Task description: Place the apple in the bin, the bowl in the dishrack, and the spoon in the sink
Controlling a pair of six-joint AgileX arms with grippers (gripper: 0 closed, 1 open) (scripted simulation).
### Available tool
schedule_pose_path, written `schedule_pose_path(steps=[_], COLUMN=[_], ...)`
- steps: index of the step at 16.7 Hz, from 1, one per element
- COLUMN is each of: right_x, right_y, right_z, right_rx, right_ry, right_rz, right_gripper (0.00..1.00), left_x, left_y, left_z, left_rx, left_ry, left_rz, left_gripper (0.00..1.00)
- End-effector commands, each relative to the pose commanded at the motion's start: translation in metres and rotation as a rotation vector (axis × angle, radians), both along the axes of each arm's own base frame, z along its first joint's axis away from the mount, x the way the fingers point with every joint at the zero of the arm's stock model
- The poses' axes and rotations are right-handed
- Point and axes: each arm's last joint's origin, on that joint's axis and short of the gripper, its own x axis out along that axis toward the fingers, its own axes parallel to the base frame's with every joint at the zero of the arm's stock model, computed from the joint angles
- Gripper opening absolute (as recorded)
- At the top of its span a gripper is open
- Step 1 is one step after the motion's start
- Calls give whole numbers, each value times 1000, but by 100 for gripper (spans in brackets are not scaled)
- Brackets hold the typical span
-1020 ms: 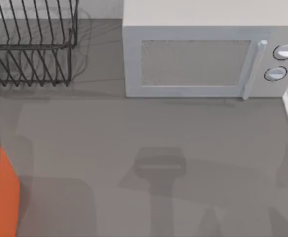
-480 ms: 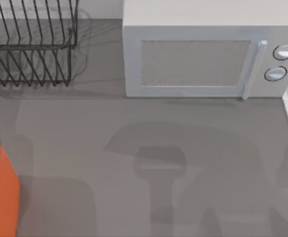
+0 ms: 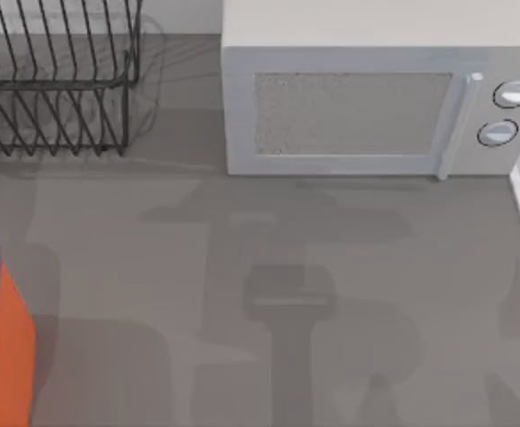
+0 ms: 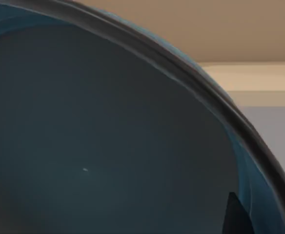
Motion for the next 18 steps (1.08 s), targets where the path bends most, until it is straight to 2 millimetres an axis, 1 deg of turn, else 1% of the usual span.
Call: schedule_pose_path(steps=[3,5,7,11,18], right_x=[0,0,0,0,0], right_y=[0,0,0,0,0], right_z=[0,0,0,0,0], right_rx=[0,0,0,0,0], right_ry=[0,0,0,0,0], right_rz=[0,0,0,0,0], right_gripper=[100,100,100,100,100], left_x=[18,23,24,24,24], left_y=[-5,-8,-10,-10,-10], left_z=[-44,-64,-71,-71,-71], left_rx=[-2,-4,-6,-6,-6], left_ry=[4,15,19,19,19], left_rz=[2,2,2,2,2], left_gripper=[0,0,0,0,53])
